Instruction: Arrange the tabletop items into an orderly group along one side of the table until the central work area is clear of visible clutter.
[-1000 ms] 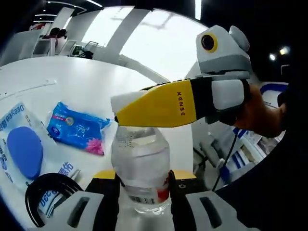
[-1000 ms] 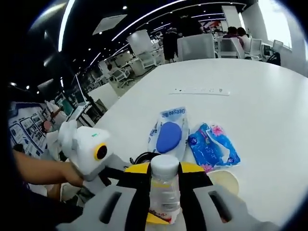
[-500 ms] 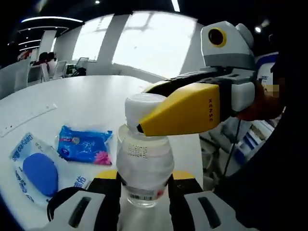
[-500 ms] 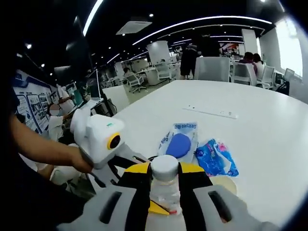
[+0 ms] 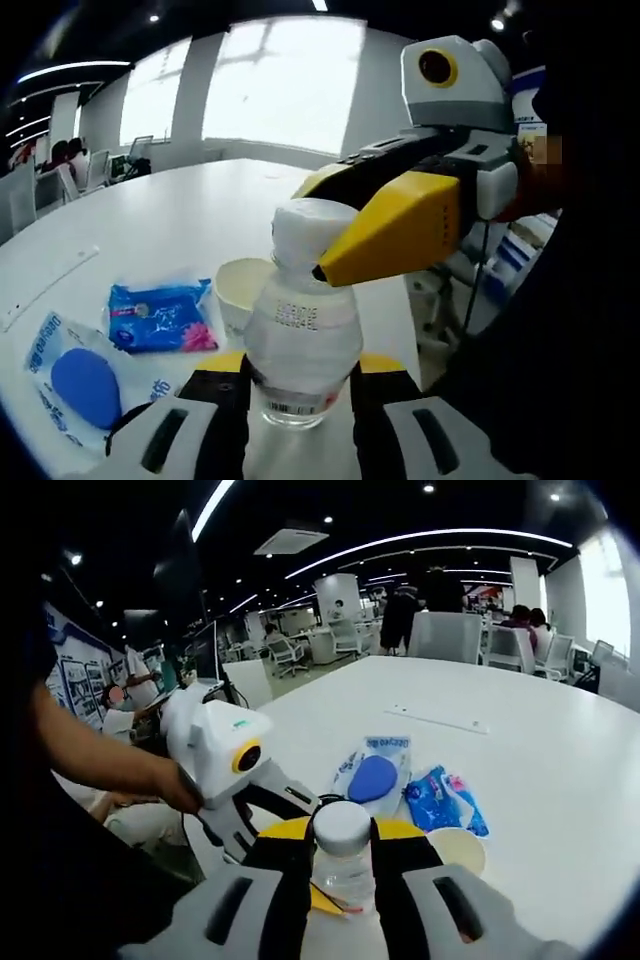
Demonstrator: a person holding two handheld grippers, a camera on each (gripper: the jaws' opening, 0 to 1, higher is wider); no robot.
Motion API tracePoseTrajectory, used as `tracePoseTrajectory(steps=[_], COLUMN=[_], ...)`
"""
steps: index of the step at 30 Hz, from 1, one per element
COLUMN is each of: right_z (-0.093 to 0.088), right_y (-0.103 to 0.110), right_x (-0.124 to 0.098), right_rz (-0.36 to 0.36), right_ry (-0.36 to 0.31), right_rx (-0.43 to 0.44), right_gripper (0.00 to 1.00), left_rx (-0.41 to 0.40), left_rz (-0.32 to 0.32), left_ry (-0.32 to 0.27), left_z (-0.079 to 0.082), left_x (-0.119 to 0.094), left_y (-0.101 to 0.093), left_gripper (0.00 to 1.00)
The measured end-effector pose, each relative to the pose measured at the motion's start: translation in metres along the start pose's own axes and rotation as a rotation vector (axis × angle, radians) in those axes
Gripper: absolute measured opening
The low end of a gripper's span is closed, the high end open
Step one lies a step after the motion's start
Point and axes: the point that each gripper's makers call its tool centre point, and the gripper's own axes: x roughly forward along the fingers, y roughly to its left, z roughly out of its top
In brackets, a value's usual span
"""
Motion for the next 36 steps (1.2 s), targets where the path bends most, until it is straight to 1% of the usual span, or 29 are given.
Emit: tracePoseTrajectory(steps=[3, 7, 10, 14, 15, 17, 18, 20, 24, 26, 30, 33, 35, 36], right_z=[0.0, -0.001, 0.001, 0.004, 0.005, 0.004, 0.003, 0.001, -0.001, -0.005, -0.008, -0.01, -0.012, -0.012], right_y=[0.003, 0.008, 0.008, 0.006, 0.006, 0.005, 0.005, 0.005, 0.009, 0.01, 0.011, 0.011, 0.009, 0.01], right_x=[-0.001, -0.002, -0.002, -0.005, -0.005, -0.005, -0.005, -0.004, -0.001, 0.003, 0.005, 0.006, 0.006, 0.006], right_rz=[0.016, 0.048, 0.057, 0.071, 0.083, 0.089, 0.098, 0.112, 0.144, 0.149, 0.15, 0.146, 0.136, 0.134], right_ry=[-0.01, -0.013, -0.015, -0.027, -0.029, -0.029, -0.03, -0.025, -0.029, -0.024, -0.041, -0.04, -0.032, -0.04], right_rx=[-0.015, -0.069, -0.072, -0.099, -0.12, -0.131, -0.138, -0.148, -0.168, -0.178, -0.182, -0.172, -0.161, -0.152], right_gripper=[0.18, 0.18, 0.24, 0.27, 0.28, 0.31, 0.33, 0.34, 0.34, 0.33, 0.25, 0.24, 0.2, 0.2], left_rx=[0.011, 0.031, 0.043, 0.058, 0.067, 0.069, 0.064, 0.062, 0.064, 0.076, 0.081, 0.075, 0.086, 0.086], left_rz=[-0.008, -0.02, -0.027, -0.026, -0.025, -0.024, -0.025, -0.027, -0.026, -0.015, -0.025, -0.029, -0.028, -0.031], left_ry=[0.002, 0.005, 0.007, -0.015, -0.025, -0.04, -0.059, -0.077, -0.073, -0.054, -0.047, -0.035, -0.021, -0.023], left_z=[-0.001, -0.001, -0.001, 0.005, 0.008, 0.011, 0.016, 0.02, 0.018, 0.015, 0.011, 0.004, 0.001, 0.001], left_x=[-0.001, -0.002, -0.003, -0.005, -0.005, -0.006, -0.006, -0.005, -0.002, -0.001, 0.001, 0.007, 0.009, 0.01], left_y=[-0.001, -0.004, -0.008, -0.007, -0.008, -0.007, -0.007, -0.007, -0.004, -0.003, -0.005, -0.004, -0.003, -0.004], left_gripper=[0.37, 0.38, 0.39, 0.39, 0.4, 0.41, 0.42, 0.44, 0.48, 0.5, 0.48, 0.48, 0.47, 0.46])
